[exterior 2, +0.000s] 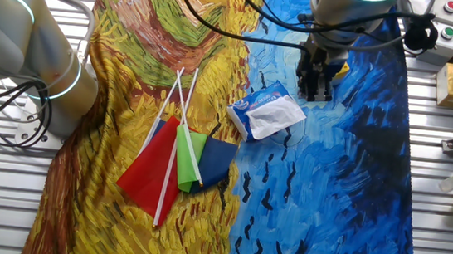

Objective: Pull out a napkin

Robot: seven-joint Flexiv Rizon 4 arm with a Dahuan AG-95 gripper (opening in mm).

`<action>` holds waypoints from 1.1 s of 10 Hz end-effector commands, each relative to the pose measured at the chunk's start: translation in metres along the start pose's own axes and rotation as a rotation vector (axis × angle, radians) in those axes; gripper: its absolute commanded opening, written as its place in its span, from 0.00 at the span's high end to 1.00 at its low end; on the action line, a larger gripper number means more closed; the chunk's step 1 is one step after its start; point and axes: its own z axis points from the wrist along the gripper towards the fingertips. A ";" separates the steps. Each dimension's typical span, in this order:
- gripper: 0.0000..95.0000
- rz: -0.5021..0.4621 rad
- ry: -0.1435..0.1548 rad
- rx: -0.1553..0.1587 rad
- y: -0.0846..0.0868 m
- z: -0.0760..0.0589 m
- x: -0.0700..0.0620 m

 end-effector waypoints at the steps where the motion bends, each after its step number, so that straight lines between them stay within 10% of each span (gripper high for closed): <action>1: 1.00 0.000 -0.001 0.000 0.000 0.000 0.000; 11: 1.00 -0.006 -0.002 0.000 -0.002 -0.005 0.000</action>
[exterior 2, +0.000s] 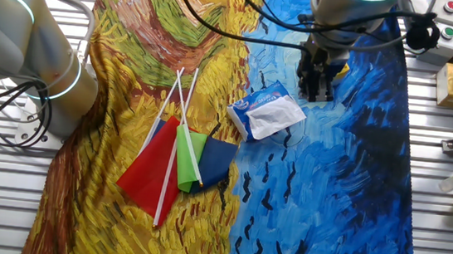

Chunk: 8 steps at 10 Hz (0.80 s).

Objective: Pull out a napkin

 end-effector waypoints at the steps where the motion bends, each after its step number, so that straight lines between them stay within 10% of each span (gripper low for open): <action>1: 1.00 0.003 -0.002 0.002 0.000 0.000 -0.001; 8: 1.00 -0.019 -0.016 0.029 -0.012 -0.029 -0.004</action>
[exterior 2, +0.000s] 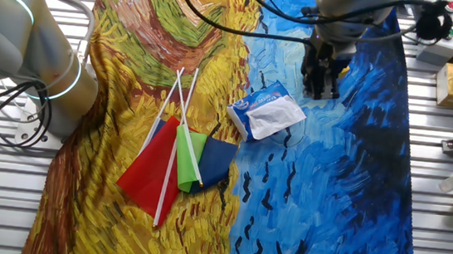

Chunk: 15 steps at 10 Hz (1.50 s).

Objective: Pull out a napkin

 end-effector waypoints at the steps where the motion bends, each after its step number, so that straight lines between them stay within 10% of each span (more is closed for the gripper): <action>1: 1.00 -0.002 0.001 0.003 -0.002 -0.008 -0.001; 15: 1.00 -0.076 0.033 0.025 -0.006 -0.084 -0.009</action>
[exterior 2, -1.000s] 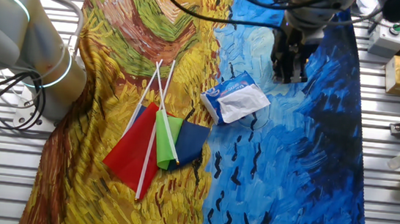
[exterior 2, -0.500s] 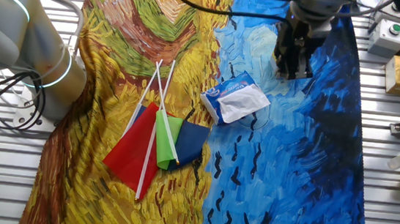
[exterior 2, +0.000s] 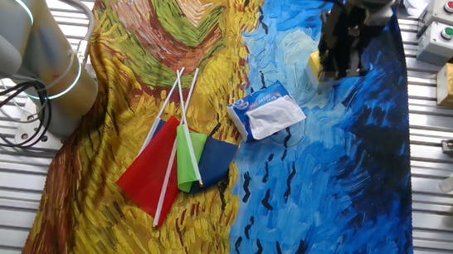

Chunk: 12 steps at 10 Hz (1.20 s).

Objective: Pull out a napkin

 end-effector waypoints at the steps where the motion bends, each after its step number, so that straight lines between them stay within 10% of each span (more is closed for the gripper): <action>1: 1.00 -0.018 -0.006 -0.005 0.001 -0.005 0.001; 12: 1.00 0.007 0.032 -0.020 -0.001 -0.031 0.001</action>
